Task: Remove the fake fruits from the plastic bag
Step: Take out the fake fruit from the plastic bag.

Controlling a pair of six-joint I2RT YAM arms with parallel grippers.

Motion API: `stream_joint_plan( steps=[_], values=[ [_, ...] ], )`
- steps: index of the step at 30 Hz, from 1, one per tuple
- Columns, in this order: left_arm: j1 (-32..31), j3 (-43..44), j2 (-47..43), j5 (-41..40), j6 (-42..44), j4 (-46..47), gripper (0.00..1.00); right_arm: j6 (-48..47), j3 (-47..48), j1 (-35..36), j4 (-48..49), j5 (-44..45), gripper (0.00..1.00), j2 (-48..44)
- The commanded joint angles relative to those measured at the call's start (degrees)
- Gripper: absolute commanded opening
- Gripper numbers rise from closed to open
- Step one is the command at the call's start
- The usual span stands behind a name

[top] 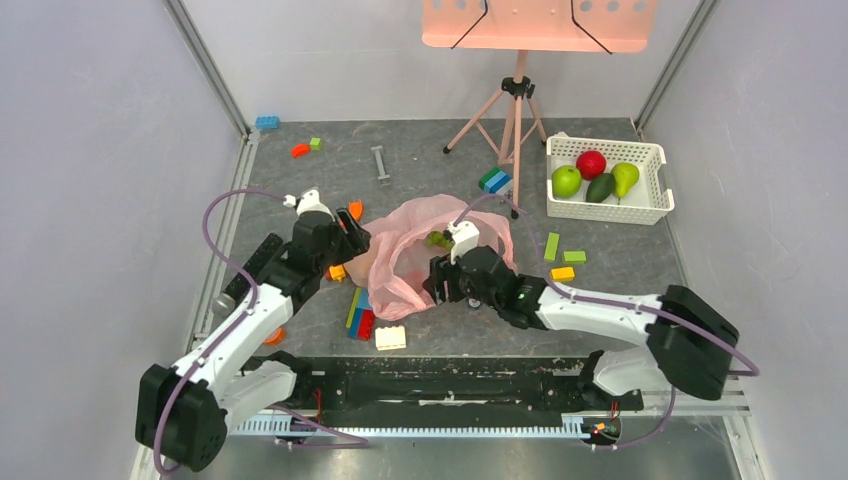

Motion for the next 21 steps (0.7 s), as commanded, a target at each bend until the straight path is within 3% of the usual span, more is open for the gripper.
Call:
stream_joint_plan(
  steps=[1, 10, 21],
  values=[
    [-0.1, -0.5, 4.0, -3.8, -3.2, 8.3, 0.72, 1.2, 4.2, -0.2, 7.2, -0.3, 0.63, 5.0],
    [0.3, 1.3, 11.2, -10.5, -3.4, 11.7, 0.72, 3.7, 5.5, -2.4, 12.8, -2.3, 0.63, 12.6],
    [2.8, 4.3, 20.5, -8.5, -2.7, 13.2, 0.75, 2.9, 6.3, -3.6, 17.4, -2.9, 0.62, 17.7]
  ],
)
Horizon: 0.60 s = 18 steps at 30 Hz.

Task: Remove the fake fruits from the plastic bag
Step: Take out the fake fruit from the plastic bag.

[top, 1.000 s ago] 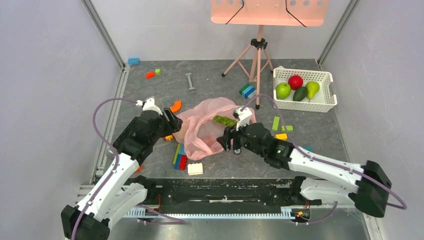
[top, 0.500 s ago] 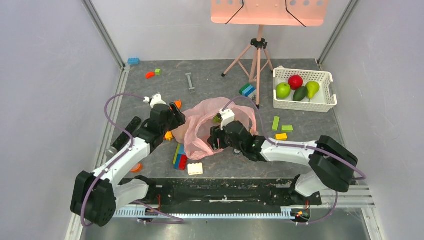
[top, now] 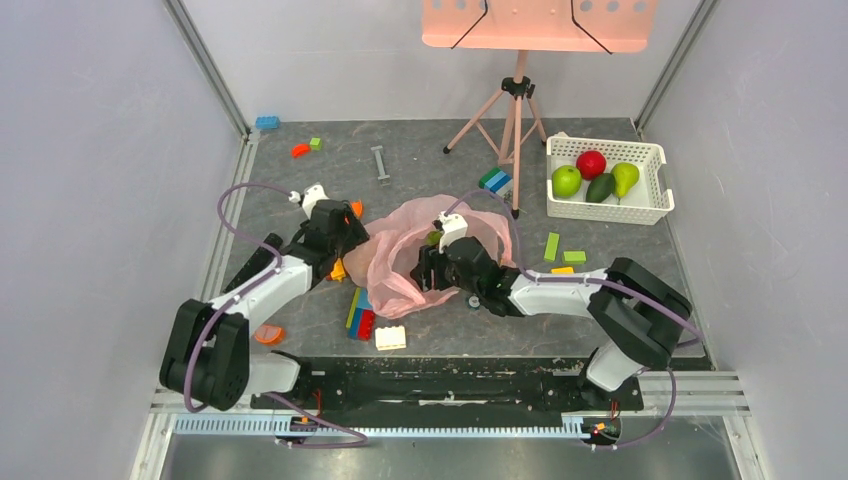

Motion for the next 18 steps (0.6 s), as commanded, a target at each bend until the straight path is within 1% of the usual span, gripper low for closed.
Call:
stream_joint_plan(
  steps=[1, 2, 9, 14, 18],
  values=[
    [0.3, 2.9, 3.5, 0.1, -0.5, 3.8, 0.75, -0.9, 3.4, -0.2, 4.5, -0.1, 0.63, 2.7],
    [0.3, 3.1, 4.4, 0.3, -0.2, 5.4, 0.74, -1.4, 3.8, -0.2, 4.5, 0.1, 0.63, 3.2],
    [0.4, 4.6, 10.5, 1.3, 0.6, 6.5, 0.73, -4.8, 6.7, -0.4, 5.5, -1.2, 0.65, 7.0],
    [0.3, 4.5, 13.8, 2.7, 0.6, 8.1, 0.67, -6.1, 7.3, -0.6, 6.9, -1.0, 0.65, 8.6],
    [-0.1, 4.7, 15.6, 4.1, 0.6, 9.3, 0.59, -7.1, 7.6, -1.1, 7.6, -1.4, 0.65, 9.8]
  ],
)
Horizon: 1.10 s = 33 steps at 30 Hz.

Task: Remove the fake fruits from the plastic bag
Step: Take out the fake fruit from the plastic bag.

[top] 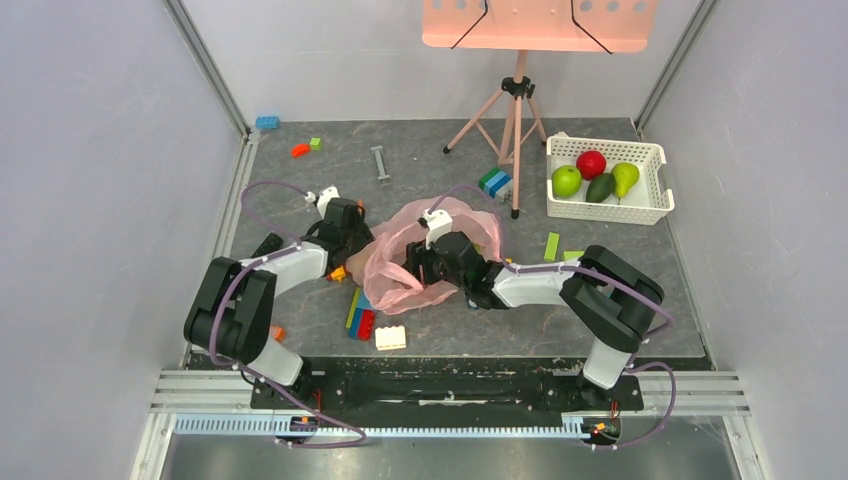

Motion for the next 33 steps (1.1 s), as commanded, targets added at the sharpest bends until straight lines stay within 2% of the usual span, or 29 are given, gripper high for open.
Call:
stream_joint_plan(
  steps=[1, 4, 11, 14, 19, 26, 33],
  values=[
    [-0.5, 2.1, 1.7, 1.9, 0.6, 3.7, 0.58, -2.1, 2.0, -0.9, 3.6, -0.4, 0.65, 1.3],
    [-1.2, 2.1, 2.2, 2.0, 0.9, 4.4, 0.53, -2.1, 1.7, -1.6, 4.2, -0.4, 0.65, 1.5],
    [-2.0, 1.5, 3.1, 2.4, 1.1, 5.4, 0.35, -1.2, 3.0, -2.9, 5.4, -2.5, 0.61, 3.4],
    [-2.2, 1.6, 3.2, 2.7, 1.1, 5.5, 0.30, -1.2, 4.4, -2.9, 5.8, -4.5, 0.59, 4.5],
    [-2.7, 1.7, 3.1, 3.0, 0.8, 5.7, 0.16, -0.7, 5.5, -2.9, 8.3, -9.2, 0.59, 5.7],
    [-3.2, 1.9, 3.7, 3.5, 0.6, 6.1, 0.08, 1.0, 7.1, -2.9, 12.3, -16.3, 0.62, 7.8],
    [-3.6, 2.0, 4.3, 3.8, 0.5, 6.5, 0.07, 1.8, 9.0, -2.8, 13.0, -19.2, 0.65, 10.1]
  ],
)
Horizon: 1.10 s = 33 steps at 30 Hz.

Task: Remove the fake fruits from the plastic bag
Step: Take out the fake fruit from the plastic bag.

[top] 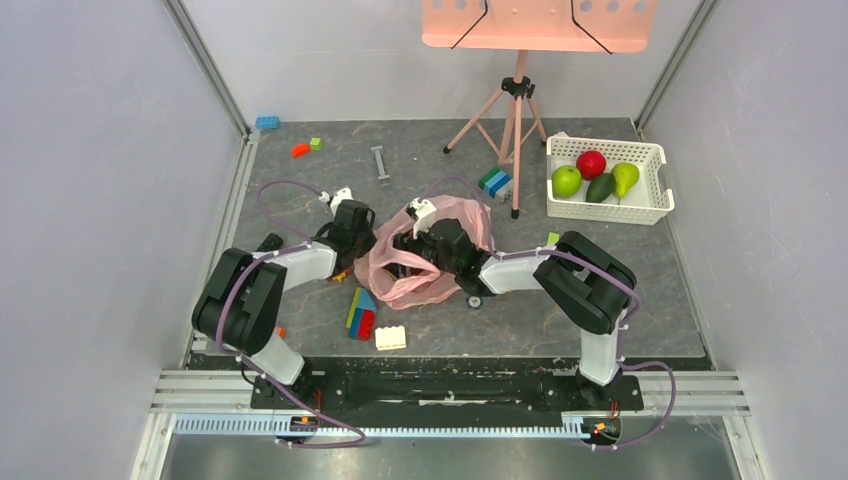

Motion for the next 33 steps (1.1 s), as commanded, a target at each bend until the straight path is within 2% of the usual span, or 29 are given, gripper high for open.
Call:
stream_joint_plan(
  steps=[1, 16, 25, 28, 33],
  values=[
    [-0.5, 1.7, 0.6, 0.5, 0.5, 2.5, 0.07, 0.8, 3.0, 0.4, 3.1, -3.6, 0.66, 1.4],
    [-1.3, 0.9, 1.3, 3.0, 0.3, 4.7, 0.02, 1.9, 7.9, 0.8, 2.5, -6.8, 0.83, 7.4],
    [-1.2, 0.4, 1.6, 3.2, 0.5, 5.0, 0.02, 2.7, 8.5, 1.2, 1.9, -8.6, 0.84, 10.3],
    [-1.2, 0.4, 1.9, 3.2, 0.5, 5.1, 0.02, 2.6, 8.3, 1.5, 1.6, -8.6, 0.81, 10.6],
    [-1.3, 0.2, 1.8, 3.1, 0.5, 5.2, 0.02, 2.6, 7.4, 1.6, 1.7, -8.1, 0.62, 10.3]
  ],
)
